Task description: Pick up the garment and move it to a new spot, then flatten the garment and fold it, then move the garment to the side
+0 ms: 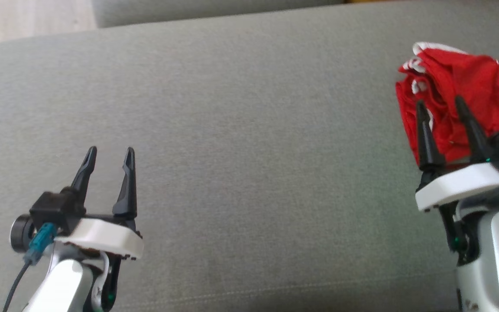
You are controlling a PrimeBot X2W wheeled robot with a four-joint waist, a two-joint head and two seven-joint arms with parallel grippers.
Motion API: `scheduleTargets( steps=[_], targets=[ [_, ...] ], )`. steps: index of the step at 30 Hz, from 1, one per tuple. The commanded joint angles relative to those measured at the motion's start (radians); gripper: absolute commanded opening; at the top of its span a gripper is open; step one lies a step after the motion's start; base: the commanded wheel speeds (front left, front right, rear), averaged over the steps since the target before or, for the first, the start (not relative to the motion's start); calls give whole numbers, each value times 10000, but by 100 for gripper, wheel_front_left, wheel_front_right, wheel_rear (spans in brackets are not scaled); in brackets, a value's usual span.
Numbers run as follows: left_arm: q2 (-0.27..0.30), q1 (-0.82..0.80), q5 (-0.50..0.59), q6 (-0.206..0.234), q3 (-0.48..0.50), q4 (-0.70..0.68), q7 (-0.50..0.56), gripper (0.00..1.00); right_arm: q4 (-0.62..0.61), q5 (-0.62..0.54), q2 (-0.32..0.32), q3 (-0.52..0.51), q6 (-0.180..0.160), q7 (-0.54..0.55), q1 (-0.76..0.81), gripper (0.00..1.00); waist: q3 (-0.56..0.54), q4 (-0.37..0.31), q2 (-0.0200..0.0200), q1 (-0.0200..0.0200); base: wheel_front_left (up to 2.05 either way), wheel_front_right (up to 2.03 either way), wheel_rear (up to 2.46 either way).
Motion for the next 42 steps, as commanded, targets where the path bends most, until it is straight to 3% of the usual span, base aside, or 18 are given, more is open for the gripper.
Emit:
scheduleTargets(
  steps=[1,21,42],
  targets=[
    [356,-177,-54,88,518,-436,-74,100,-656,-181,122,269,-9,89,56,100,-346,345,0,0,0,0,0],
    [681,1197,-97,344,256,-851,133,100,-1065,-467,495,482,-9,428,2116,100,-1590,649,0,0,0,0,0],
    [776,1256,-120,453,177,-950,134,100,-1324,-742,531,373,-9,596,2309,100,-1615,701,0,0,0,0,0]
  ],
)
